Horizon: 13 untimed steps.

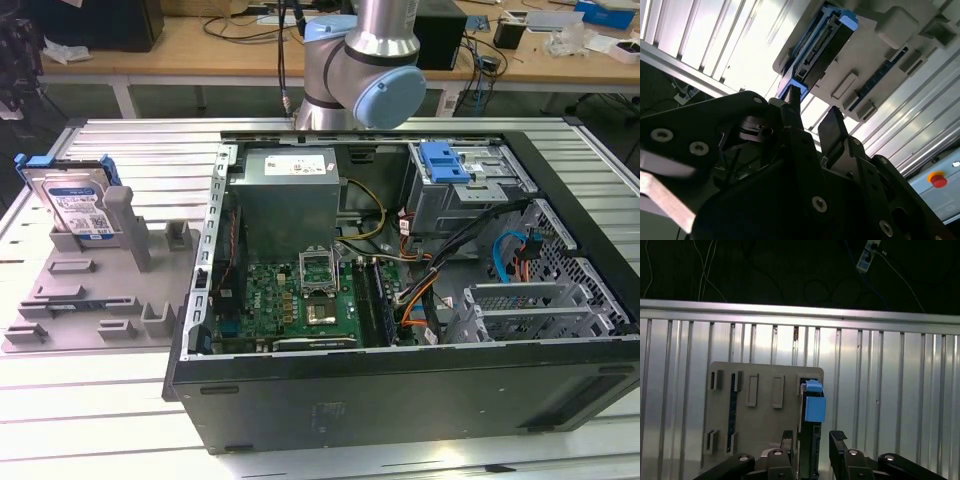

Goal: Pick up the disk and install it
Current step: 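Pick up the disk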

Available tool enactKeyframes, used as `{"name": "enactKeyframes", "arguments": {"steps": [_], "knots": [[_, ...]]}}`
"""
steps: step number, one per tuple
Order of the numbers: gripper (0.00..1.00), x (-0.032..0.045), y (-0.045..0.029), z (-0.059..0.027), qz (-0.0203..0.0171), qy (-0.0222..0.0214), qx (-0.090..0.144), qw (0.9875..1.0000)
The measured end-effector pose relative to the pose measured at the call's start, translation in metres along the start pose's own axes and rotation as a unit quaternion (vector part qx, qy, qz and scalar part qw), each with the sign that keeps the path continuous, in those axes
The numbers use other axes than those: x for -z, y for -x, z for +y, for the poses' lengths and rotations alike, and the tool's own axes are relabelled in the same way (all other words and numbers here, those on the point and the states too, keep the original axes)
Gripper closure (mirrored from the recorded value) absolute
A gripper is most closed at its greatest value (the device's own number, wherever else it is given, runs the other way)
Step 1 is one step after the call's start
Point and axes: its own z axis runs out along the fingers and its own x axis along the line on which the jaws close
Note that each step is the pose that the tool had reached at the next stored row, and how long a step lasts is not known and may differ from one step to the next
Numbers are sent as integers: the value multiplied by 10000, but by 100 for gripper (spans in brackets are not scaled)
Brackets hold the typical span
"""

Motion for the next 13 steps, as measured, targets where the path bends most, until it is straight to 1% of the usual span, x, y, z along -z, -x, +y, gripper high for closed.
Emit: {"name": "enactKeyframes", "arguments": {"steps": [5,7,9,10,11,12,13], "knots": [[58,0,5,4,6,0,-1,10000],[58,-1,11,8,33,-1,18,10000],[58,-1,22,10,75,-15,46,10000],[58,-3,30,11,105,-29,68,9999],[58,-6,42,12,147,-63,95,9998],[58,-9,43,15,161,-146,108,9997],[58,-9,43,15,161,-148,109,9997]]}}
